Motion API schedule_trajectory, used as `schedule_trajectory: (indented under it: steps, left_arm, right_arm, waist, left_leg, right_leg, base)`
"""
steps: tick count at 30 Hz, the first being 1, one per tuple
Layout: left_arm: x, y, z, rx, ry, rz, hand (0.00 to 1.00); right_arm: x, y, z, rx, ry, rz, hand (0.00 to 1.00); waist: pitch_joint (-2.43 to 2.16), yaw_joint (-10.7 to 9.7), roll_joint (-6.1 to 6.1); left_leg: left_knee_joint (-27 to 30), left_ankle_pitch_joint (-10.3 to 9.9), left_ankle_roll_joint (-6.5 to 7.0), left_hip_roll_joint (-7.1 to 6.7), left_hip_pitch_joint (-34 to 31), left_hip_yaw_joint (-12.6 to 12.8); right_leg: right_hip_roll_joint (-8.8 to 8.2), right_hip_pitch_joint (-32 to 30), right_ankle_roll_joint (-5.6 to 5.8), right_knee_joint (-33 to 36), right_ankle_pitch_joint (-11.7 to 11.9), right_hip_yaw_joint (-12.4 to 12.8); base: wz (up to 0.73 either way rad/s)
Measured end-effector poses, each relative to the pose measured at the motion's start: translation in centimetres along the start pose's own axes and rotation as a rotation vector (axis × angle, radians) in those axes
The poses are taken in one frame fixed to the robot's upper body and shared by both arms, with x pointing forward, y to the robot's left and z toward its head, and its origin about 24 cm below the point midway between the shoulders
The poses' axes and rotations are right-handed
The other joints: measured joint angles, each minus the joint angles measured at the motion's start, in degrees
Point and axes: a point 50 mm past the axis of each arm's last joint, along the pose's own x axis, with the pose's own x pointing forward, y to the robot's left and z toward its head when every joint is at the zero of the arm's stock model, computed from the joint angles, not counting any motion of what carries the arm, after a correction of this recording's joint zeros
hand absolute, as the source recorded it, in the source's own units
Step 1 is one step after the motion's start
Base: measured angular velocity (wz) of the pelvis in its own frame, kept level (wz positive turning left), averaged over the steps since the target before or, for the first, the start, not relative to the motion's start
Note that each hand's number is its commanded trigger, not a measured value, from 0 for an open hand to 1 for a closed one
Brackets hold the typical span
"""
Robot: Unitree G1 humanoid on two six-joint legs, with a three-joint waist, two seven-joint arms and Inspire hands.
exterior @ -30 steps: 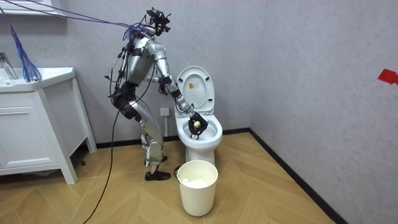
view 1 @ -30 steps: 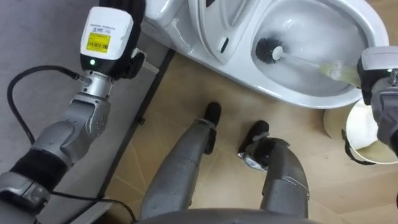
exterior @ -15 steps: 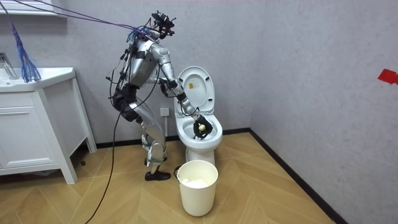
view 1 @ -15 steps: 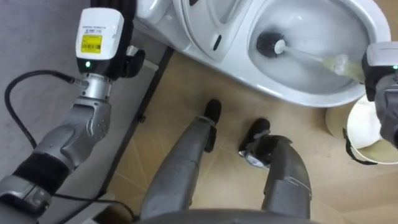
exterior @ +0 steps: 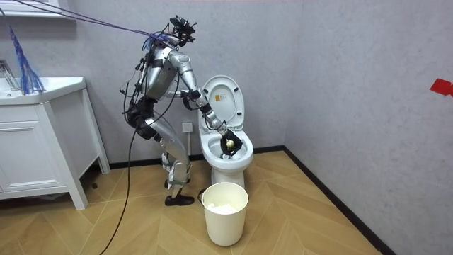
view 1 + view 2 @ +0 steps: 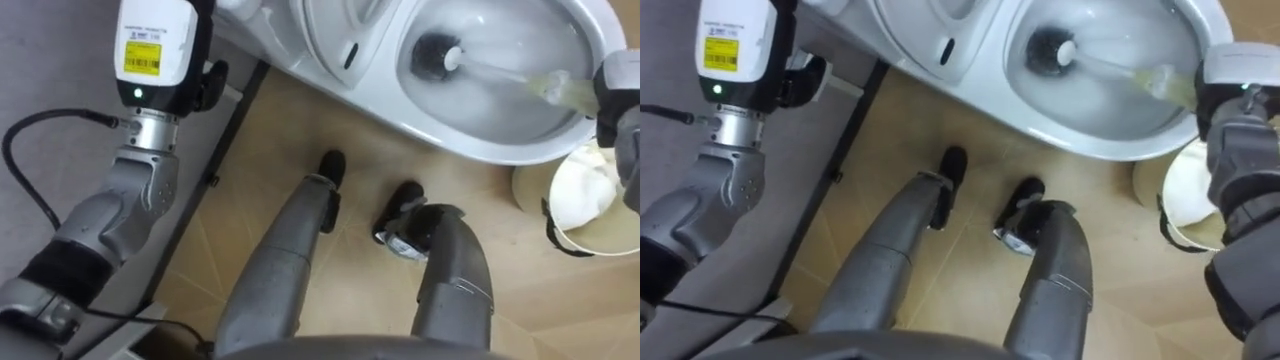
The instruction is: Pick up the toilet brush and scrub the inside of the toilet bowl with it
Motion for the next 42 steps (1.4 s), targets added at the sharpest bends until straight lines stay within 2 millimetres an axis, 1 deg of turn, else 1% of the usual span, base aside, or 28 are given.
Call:
schedule_trajectory:
  steps: [1, 2, 3, 4, 6, 7, 9, 11, 12, 13, 14, 15, 16, 18, 20, 22, 26, 28, 29, 30, 31, 32, 33, 34, 36, 37, 40, 42]
  left_arm:
    - [-0.1, -0.4, 0.5, -0.012, 0.002, -0.013, 0.00]
    - [-0.3, -0.8, 0.9, -0.022, 0.004, -0.023, 0.00]
    - [-0.4, -1.0, 1.0, -0.028, 0.006, -0.030, 0.00]
    - [-0.5, -1.3, 1.3, -0.040, 0.009, -0.034, 0.00]
    - [-1.4, -1.7, 1.3, -0.047, 0.025, -0.056, 0.00]
    - [-1.8, -1.8, 1.2, -0.049, 0.034, -0.063, 0.00]
    - [-2.5, -1.9, 1.1, -0.061, 0.050, -0.064, 0.00]
    - [-2.9, -1.9, 1.1, -0.077, 0.061, -0.060, 0.00]
    - [-3.4, -2.1, 1.1, -0.096, 0.077, -0.061, 0.00]
    - [-3.8, -2.2, 1.0, -0.107, 0.093, -0.058, 0.00]
    - [-3.9, -2.2, 1.0, -0.111, 0.098, -0.054, 0.00]
    - [-4.1, -2.2, 0.9, -0.120, 0.107, -0.049, 0.00]
    - [-4.2, -2.2, 0.8, -0.139, 0.119, -0.044, 0.00]
    - [-4.5, -2.0, 0.7, -0.159, 0.136, -0.030, 0.00]
    - [-5.0, -1.8, 0.5, -0.175, 0.161, -0.021, 0.00]
    - [-5.5, -1.6, 0.2, -0.184, 0.182, -0.013, 0.00]
    - [-5.3, -1.2, -0.3, -0.162, 0.174, 0.001, 0.00]
    - [-4.8, -1.0, -0.7, -0.130, 0.138, -0.006, 0.00]
    - [-4.4, -0.8, -0.8, -0.114, 0.119, -0.001, 0.00]
    - [-4.2, -0.7, -0.9, -0.107, 0.111, 0.003, 0.00]
    - [-3.7, -0.4, -1.1, -0.089, 0.096, 0.012, 0.00]
    - [-3.5, -0.2, -1.2, -0.084, 0.089, 0.017, 0.00]
    - [-3.1, 0.0, -1.2, -0.076, 0.076, 0.024, 0.00]
    - [-2.5, 0.3, -1.0, -0.069, 0.056, 0.038, 0.00]
    - [-2.2, 0.4, -1.0, -0.061, 0.047, 0.040, 0.00]
    - [-2.0, 0.4, -0.9, -0.060, 0.040, 0.033, 0.00]
    - [-2.0, 0.3, -1.0, -0.050, 0.031, 0.009, 0.00]
    - [-1.9, 0.3, -1.0, -0.050, 0.031, 0.007, 0.00]
  right_arm:
    - [-0.2, 0.4, 0.0, -0.015, 0.007, 0.006, 1.00]
    - [-0.3, 0.6, -0.3, -0.038, 0.022, 0.002, 1.00]
    - [-0.4, 0.8, -0.3, -0.044, 0.027, 0.003, 1.00]
    - [-0.6, 1.2, -0.2, -0.053, 0.030, 0.007, 1.00]
    - [-0.9, 1.8, 0.4, -0.051, 0.032, 0.014, 1.00]
    - [-1.1, 2.2, 0.9, -0.038, 0.032, 0.017, 1.00]
    - [-1.2, 2.3, 1.5, -0.011, 0.027, 0.011, 1.00]
    - [-1.7, 3.0, 2.1, 0.001, 0.020, 0.015, 1.00]
    - [-1.9, 3.2, 2.8, 0.015, 0.003, 0.013, 1.00]
    - [-2.1, 3.2, 3.6, 0.032, -0.014, 0.006, 1.00]
    - [-2.2, 3.3, 3.9, 0.037, -0.019, 0.004, 1.00]
    - [-2.3, 3.5, 4.3, 0.044, -0.027, 0.009, 1.00]
    - [-2.7, 3.7, 4.7, 0.051, -0.037, 0.008, 1.00]
    - [-3.1, 3.7, 5.4, 0.078, -0.057, -0.005, 1.00]
    - [-3.5, 3.7, 5.8, 0.113, -0.073, -0.004, 1.00]
    - [-3.8, 3.7, 6.3, 0.127, -0.097, 0.007, 1.00]
    - [-3.5, 3.0, 6.2, 0.125, -0.104, 0.007, 1.00]
    - [-2.9, 2.0, 5.9, 0.090, -0.110, -0.012, 1.00]
    - [-2.4, 1.1, 5.7, 0.084, -0.112, -0.033, 1.00]
    - [-2.1, 0.6, 5.5, 0.080, -0.111, -0.047, 1.00]
    - [-1.5, -0.5, 5.5, 0.074, -0.121, -0.072, 1.00]
    - [-1.2, -1.1, 5.5, 0.075, -0.124, -0.084, 1.00]
    - [-0.5, -2.4, 5.4, 0.078, -0.119, -0.103, 1.00]
    - [0.2, -3.7, 5.2, 0.083, -0.114, -0.129, 1.00]
    - [0.9, -5.6, 4.7, 0.062, -0.110, -0.168, 1.00]
    - [1.2, -6.1, 4.2, 0.050, -0.104, -0.173, 1.00]
    - [1.5, -6.6, 3.4, 0.040, -0.102, -0.181, 1.00]
    - [1.5, -6.6, 3.4, 0.031, -0.106, -0.182, 1.00]
  waist:
    - [-0.36, 0.04, 1.24]
    - [-0.41, 0.34, 2.48]
    - [-0.55, 0.60, 2.88]
    - [-0.75, 1.02, 3.68]
    - [-0.85, 0.91, 4.45]
    - [-1.00, 0.89, 4.68]
    - [-1.05, 0.67, 4.76]
    - [-1.12, 0.44, 4.90]
    - [-1.40, -0.15, 5.36]
    - [-1.39, -0.71, 5.34]
    - [-1.40, -0.78, 5.36]
    - [-1.40, -0.73, 5.35]
    - [-1.40, -0.92, 5.35]
    - [-1.37, -1.53, 5.27]
    - [-1.38, -2.19, 5.18]
    - [-1.40, -2.74, 4.67]
    - [-1.35, -2.90, 3.48]
    - [-1.14, -2.49, 1.99]
    - [-1.06, -2.39, 0.94]
    - [-0.87, -2.34, 0.27]
    - [-0.49, -2.26, -0.84]
    - [-0.19, -2.27, -1.37]
    - [0.32, -2.26, -2.38]
    - [0.28, -2.05, -3.52]
    - [0.44, -2.10, -4.41]
    - [0.44, -2.18, -4.84]
    - [0.45, -2.08, -5.04]
    - [0.45, -2.21, -5.03]
  left_leg:
    - [0.07, -0.09, 0.04, -0.02, 0.27, -0.51]
    - [0.02, -0.13, 0.12, -0.04, 0.66, -0.62]
    - [-0.10, -0.13, 0.13, -0.04, 0.84, -0.56]
    - [-0.14, -0.24, 0.31, 0.04, 1.21, -0.38]
    - [-0.13, -0.46, 0.44, 0.27, 1.76, -0.24]
    - [-0.35, -0.53, 0.40, 0.71, 1.92, -0.03]
    - [-1.02, -0.47, 0.18, 1.01, 2.20, 0.16]
    - [-1.83, -0.39, 0.05, 1.34, 2.97, 0.17]
    - [-2.21, -0.36, 0.02, 1.96, 3.28, 0.17]
    - [-2.74, -0.28, -0.09, 2.29, 3.66, 0.14]
    - [-2.91, -0.25, -0.13, 2.62, 3.76, 0.15]
    - [-2.98, -0.34, -0.27, 3.29, 3.98, 0.15]
    - [-3.02, -0.47, -0.46, 3.68, 4.05, 0.16]
    - [-3.20, -0.61, -0.70, 4.09, 3.91, -0.04]
    - [-3.37, -0.75, -0.92, 4.32, 3.92, -0.02]
    - [-3.81, -0.78, -1.05, 4.76, 4.06, 0.44]
    - [-3.76, -0.78, -1.37, 4.82, 3.94, 0.34]
    - [-3.01, -0.74, -1.38, 4.75, 4.01, 0.72]
    - [-2.63, -0.73, -1.35, 4.76, 3.96, 1.23]
    - [-2.39, -0.72, -1.35, 4.72, 3.99, 1.29]
    - [-1.73, -0.71, -1.36, 4.69, 3.87, 1.25]
    - [-1.54, -0.70, -1.39, 4.68, 3.85, 1.21]
    - [-0.93, -0.69, -1.40, 4.64, 3.67, 1.25]
    - [-0.91, -0.70, -1.40, 4.63, 3.01, 1.61]
    - [-0.95, -0.74, -1.41, 4.48, 2.74, 1.83]
    - [-1.14, -0.62, -1.41, 3.98, 3.06, 1.90]
    - [-1.19, -0.46, -1.20, 3.60, 3.43, 2.13]
    - [-1.24, -0.43, -1.16, 3.43, 3.52, 2.24]
  right_leg:
    - [0.09, 0.78, 0.49, -0.60, 0.00, -0.56]
    - [0.20, 1.37, 0.84, -0.99, 0.15, -0.62]
    - [0.31, 1.48, 0.99, -1.22, 0.25, -0.42]
    - [0.56, 1.81, 1.17, -1.44, 0.38, -0.16]
    - [0.75, 2.36, 1.18, -1.73, 0.38, -0.04]
    - [1.07, 2.59, 1.07, -2.25, 0.48, -0.03]
    - [1.32, 2.72, 0.71, -2.93, 0.75, -0.17]
    - [1.63, 3.57, 0.43, -3.84, 0.91, -0.44]
    - [2.28, 4.33, 0.34, -4.95, 1.06, -0.84]
    - [2.81, 4.74, 0.13, -5.72, 1.30, -0.79]
    - [3.24, 4.97, 0.00, -6.31, 1.56, -0.74]
    - [3.97, 5.52, -0.60, -7.38, 2.10, -0.93]
    - [4.34, 5.82, -0.84, -7.83, 2.24, -1.12]
    - [5.06, 5.82, -0.97, -8.53, 2.35, -0.99]
    - [5.32, 5.82, -1.20, -8.85, 2.47, -1.01]
    - [5.49, 5.73, -1.50, -9.14, 2.62, -0.94]
    - [5.48, 5.52, -1.92, -8.79, 2.45, -1.06]
    - [5.02, 5.46, -2.17, -7.64, 1.98, -1.07]
    - [4.69, 5.17, -2.17, -6.79, 1.64, -0.92]
    - [4.52, 5.11, -2.24, -6.47, 1.48, -0.92]
    - [4.40, 4.94, -2.38, -5.88, 1.14, -0.92]
    - [4.38, 4.89, -2.35, -5.64, 1.02, -0.93]
    - [4.16, 4.63, -2.41, -4.79, 0.79, -0.87]
    - [4.01, 3.65, -1.98, -4.01, 0.46, -0.36]
    - [3.69, 3.09, -1.97, -3.47, 0.42, -0.20]
    - [3.09, 3.09, -1.78, -2.85, 0.47, -0.16]
    - [2.67, 3.20, -1.66, -2.44, 0.51, 0.13]
    - [2.37, 3.19, -1.68, -2.23, 0.50, 0.06]
  base:
    - [0.00]
    - [0.00]
    - [-0.07]
    - [-0.09]
    - [-0.10]
    - [-0.13]
    - [-0.12]
    - [-0.03]
    - [0.00]
    - [-0.04]
    - [-0.16]
    - [-0.15]
    - [-0.14]
    - [-0.04]
    - [-0.07]
    - [-0.10]
    - [0.00]
    - [0.06]
    - [0.05]
    - [0.03]
    - [0.00]
    - [0.03]
    - [0.00]
    - [0.00]
    - [0.01]
    - [0.10]
    - [0.04]
    - [0.00]
